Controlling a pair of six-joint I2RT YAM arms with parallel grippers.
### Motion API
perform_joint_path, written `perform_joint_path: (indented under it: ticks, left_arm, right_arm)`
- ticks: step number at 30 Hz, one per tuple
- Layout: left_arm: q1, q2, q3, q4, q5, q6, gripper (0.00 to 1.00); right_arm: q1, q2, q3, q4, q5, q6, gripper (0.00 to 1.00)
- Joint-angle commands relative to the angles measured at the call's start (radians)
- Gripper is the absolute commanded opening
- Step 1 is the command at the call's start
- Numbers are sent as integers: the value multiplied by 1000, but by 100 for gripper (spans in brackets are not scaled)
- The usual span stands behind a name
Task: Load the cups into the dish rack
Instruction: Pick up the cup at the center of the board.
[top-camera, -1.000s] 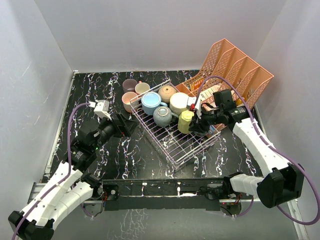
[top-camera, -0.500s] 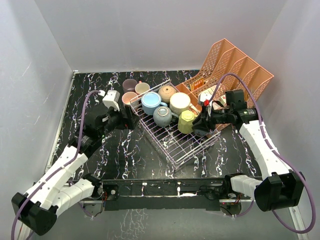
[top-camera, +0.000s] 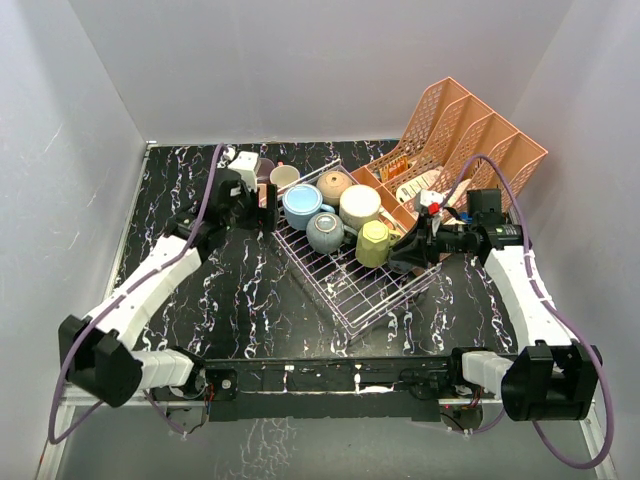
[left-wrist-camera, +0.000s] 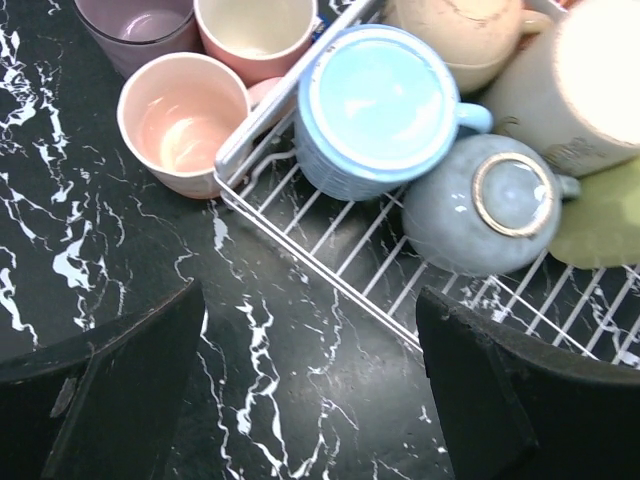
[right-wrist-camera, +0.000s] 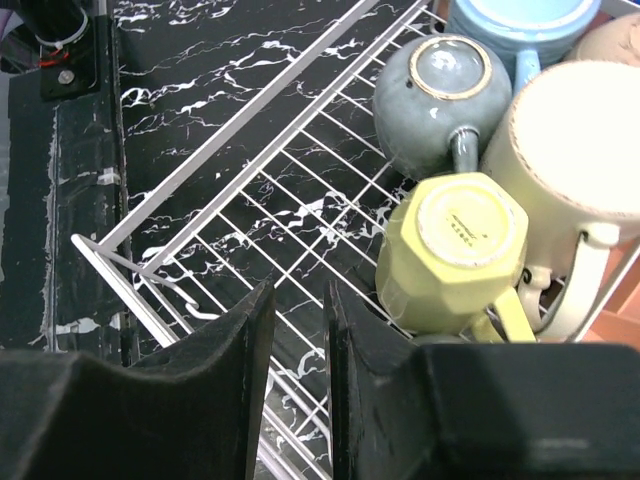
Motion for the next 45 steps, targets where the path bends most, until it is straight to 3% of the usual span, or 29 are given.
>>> perform_joint_path:
  ticks: [1, 13, 17, 21, 29, 45]
  left_arm:
    - [68, 79, 84, -13, 32, 51, 84]
    - [319, 327, 229, 72, 278, -35, 76]
    - [422, 433, 272, 112, 432, -111, 68]
    - [484, 557, 348, 90, 505, -168, 49]
    - [498, 716, 483, -24, 513, -146, 45]
    - [479, 722, 479, -15, 518, -133, 46]
  right_arm:
    - [-75, -21, -24, 60, -114, -31, 29]
    - [-104, -83, -80, 77, -86, -50, 30]
    - [-104, -86, -81, 78, -82, -46, 30]
    - [-105, -96, -82, 80, -75, -45, 30]
    - [-106, -100, -85, 83, -73, -43, 30]
    - [-107, -94, -93, 96, -70, -36, 30]
